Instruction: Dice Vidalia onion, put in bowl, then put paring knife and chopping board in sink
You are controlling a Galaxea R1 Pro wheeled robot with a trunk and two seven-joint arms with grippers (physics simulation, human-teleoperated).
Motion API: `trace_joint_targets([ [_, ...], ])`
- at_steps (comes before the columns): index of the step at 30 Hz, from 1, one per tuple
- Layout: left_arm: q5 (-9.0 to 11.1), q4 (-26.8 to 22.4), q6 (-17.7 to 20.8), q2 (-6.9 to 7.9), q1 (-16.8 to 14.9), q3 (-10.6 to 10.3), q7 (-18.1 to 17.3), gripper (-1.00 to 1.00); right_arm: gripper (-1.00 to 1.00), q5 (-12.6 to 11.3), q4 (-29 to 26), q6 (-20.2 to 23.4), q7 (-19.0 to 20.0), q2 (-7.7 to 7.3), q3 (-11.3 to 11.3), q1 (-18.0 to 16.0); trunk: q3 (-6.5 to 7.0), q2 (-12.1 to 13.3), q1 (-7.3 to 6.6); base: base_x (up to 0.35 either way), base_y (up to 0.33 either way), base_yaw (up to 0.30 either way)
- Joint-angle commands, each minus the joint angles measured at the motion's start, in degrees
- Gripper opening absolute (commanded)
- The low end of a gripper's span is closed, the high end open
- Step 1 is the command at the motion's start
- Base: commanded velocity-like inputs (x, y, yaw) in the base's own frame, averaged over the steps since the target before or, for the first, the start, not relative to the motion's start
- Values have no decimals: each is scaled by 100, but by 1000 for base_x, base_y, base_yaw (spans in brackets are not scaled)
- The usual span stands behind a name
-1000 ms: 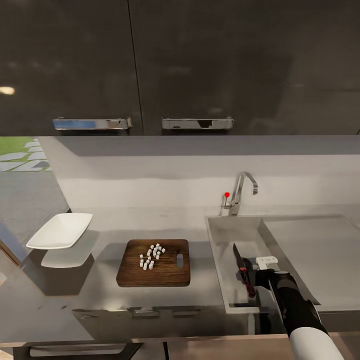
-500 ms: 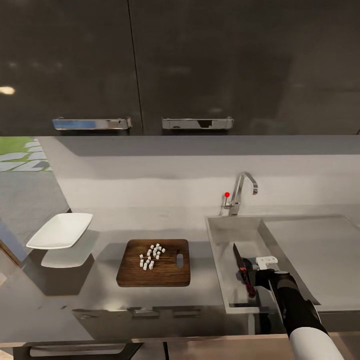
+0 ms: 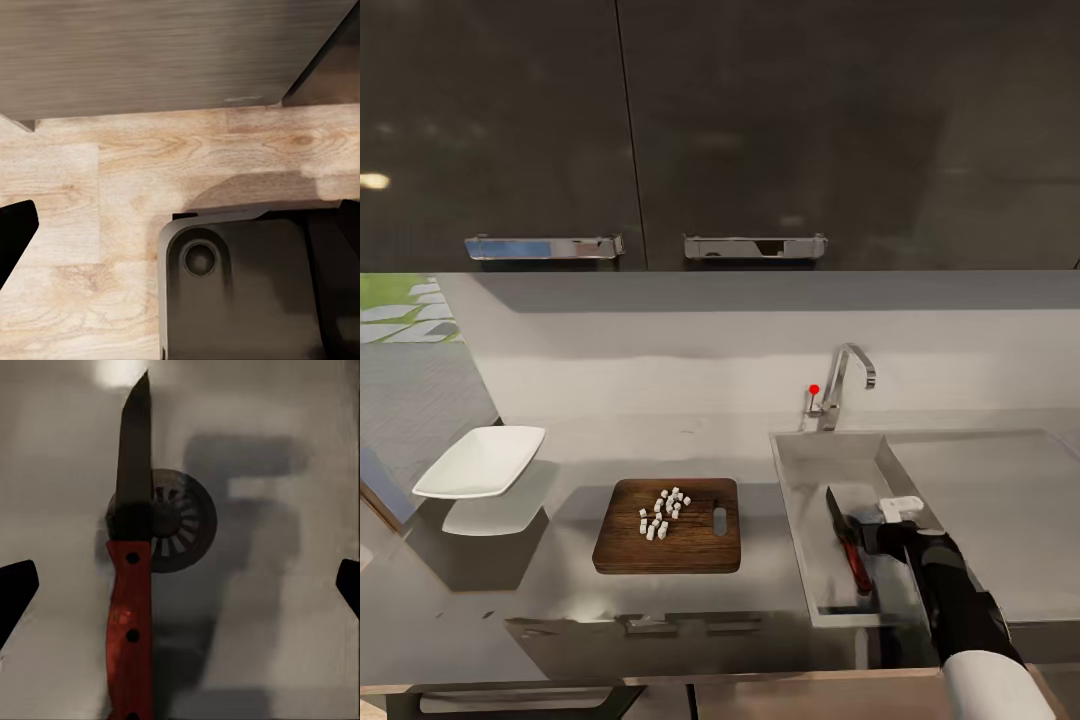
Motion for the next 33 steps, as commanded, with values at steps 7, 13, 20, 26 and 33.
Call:
trace_joint_targets([
  [7,64,-5,-4,3,2,-28,-34,100,100,28,-1317,802,617,17,11,-5,-11,-11,4,0,0,0],
  [13,68,3,-4,3,2,-28,-34,100,100,40,-1816,1101,1308,61,13,-3,-11,-11,4,0,0,0],
  [20,69,4,-4,3,2,-28,-34,100,100,52,-1880,1160,1380,120,5,-5,-11,-11,4,0,0,0],
  [26,64,43,-8,3,2,-28,-35,100,100,55,-1883,1160,1385,129,6,-3,-11,-11,4,-17,0,0],
  [33,61,56,-19,3,2,-28,-35,100,100,55,-1884,1137,1385,131,7,-4,-11,-11,4,-240,59,0],
])
